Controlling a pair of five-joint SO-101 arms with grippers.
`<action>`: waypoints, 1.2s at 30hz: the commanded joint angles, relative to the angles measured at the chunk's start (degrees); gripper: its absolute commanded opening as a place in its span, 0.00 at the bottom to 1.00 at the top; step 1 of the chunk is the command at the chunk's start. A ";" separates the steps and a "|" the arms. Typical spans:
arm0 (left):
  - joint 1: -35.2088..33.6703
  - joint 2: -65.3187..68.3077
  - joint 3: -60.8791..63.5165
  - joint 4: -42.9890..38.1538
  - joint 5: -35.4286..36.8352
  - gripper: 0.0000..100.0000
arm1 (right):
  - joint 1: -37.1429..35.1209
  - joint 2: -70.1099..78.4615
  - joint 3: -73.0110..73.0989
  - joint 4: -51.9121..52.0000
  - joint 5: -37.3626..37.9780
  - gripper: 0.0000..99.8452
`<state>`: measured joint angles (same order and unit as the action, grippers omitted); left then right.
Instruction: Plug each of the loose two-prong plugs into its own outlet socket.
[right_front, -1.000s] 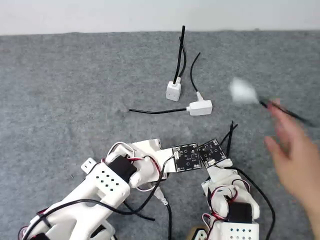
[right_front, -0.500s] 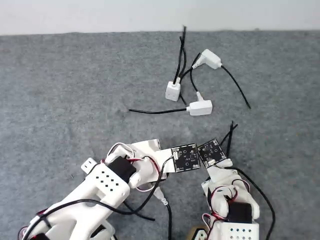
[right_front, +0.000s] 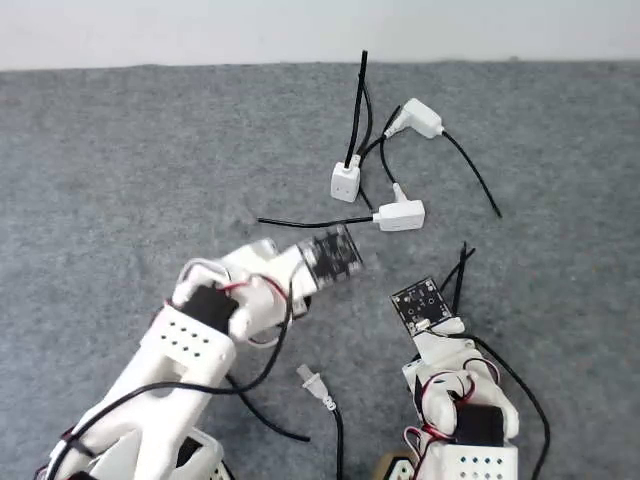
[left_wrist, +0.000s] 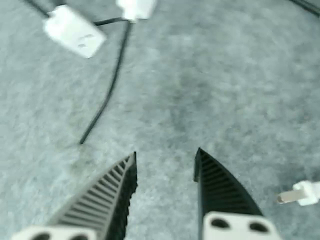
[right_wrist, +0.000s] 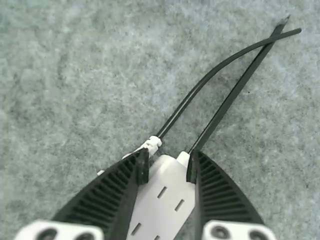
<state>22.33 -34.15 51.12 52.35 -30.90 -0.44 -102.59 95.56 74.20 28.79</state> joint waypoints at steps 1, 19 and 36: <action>-1.05 -2.20 -15.16 13.63 5.80 0.18 | -0.75 -0.22 0.97 0.84 -0.62 0.15; -15.91 -43.87 -2.15 24.18 2.20 0.18 | 9.63 -0.31 -16.35 -4.09 -0.79 0.15; -22.59 -70.15 15.96 21.19 8.18 0.18 | 4.53 5.32 -46.51 3.47 -5.89 0.15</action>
<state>3.08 -103.34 66.95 75.47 -23.69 7.21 -102.42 56.18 75.43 24.84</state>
